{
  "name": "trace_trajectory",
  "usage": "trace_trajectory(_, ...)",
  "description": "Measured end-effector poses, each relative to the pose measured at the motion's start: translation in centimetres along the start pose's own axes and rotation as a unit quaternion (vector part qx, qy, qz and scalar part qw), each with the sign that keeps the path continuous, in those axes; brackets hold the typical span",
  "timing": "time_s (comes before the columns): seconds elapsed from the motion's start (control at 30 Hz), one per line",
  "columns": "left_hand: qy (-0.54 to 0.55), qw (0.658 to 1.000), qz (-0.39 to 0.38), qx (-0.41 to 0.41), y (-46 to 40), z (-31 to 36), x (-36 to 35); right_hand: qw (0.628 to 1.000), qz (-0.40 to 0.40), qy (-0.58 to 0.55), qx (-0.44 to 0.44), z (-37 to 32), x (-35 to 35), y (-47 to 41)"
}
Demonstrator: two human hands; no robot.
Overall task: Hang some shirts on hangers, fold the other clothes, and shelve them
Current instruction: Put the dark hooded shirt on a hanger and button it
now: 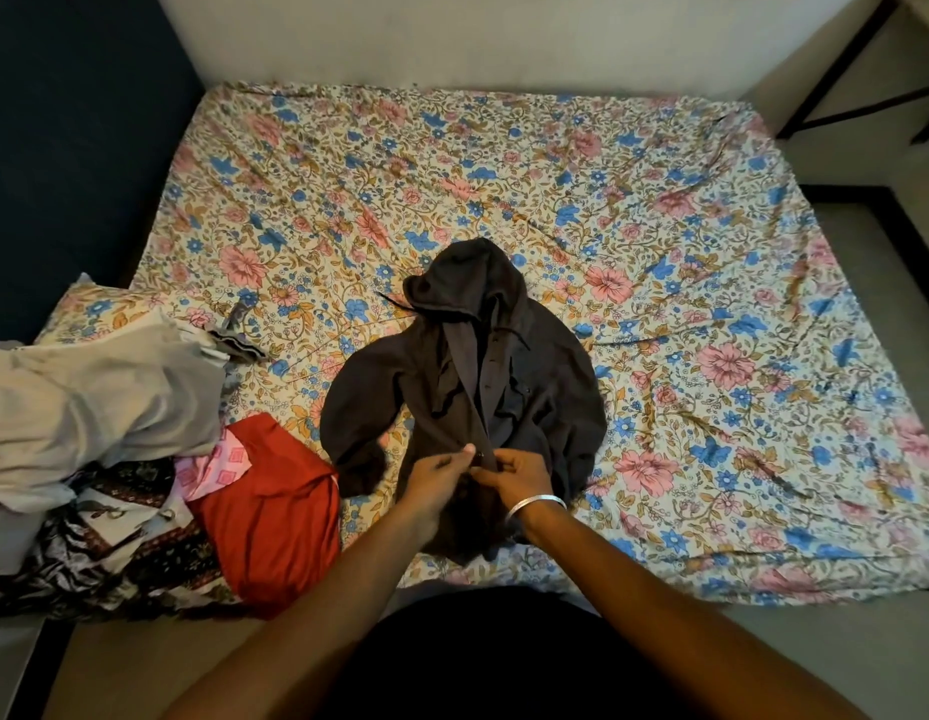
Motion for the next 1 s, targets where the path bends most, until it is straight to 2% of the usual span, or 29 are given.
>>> trace_trajectory(0.13,0.020,1.000,0.017,-0.008,-0.2,0.6,-1.4,0.999,-0.016,-0.028,-0.003,0.4,0.8,-0.2)
trace_trajectory(0.27,0.043,0.997,0.054,-0.020,-0.4,0.5,-1.5,0.984,-0.005,-0.157,-0.083,0.8,1.0,-0.1)
trace_trajectory(0.37,0.028,0.996,0.077,-0.031,-0.4,0.2,-1.2,0.973,0.019,-0.196,-0.125,1.1,0.9,-0.1)
trace_trajectory(0.53,-0.023,0.992,0.092,-0.079,-0.1,0.7,-0.9,0.971,0.034,-0.199,-0.124,1.1,0.7,0.1)
trace_trajectory(0.7,0.034,0.993,0.103,-0.047,0.0,1.2,-0.7,0.965,0.025,-0.219,-0.140,1.0,0.9,-0.1)
trace_trajectory(0.8,0.042,0.991,0.112,-0.054,0.1,1.2,-0.4,0.956,0.018,-0.247,-0.159,0.6,0.9,0.1)
trace_trajectory(0.87,-0.001,0.989,0.119,-0.083,0.0,1.3,-0.2,0.942,0.008,-0.279,-0.186,0.7,0.7,0.0)
trace_trajectory(1.0,-0.198,0.960,0.097,-0.175,0.0,2.0,0.2,0.910,-0.033,-0.316,-0.267,1.3,0.3,-0.4)
Point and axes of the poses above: each hand's wrist, its own y-axis away from the middle knuckle, its own x-axis out of the back of the hand, z = x × y, the point moved 3 cm from there along -y, towards the middle knuckle, and after that the axes turned 9 degrees about -x, right-handed, at the moved point
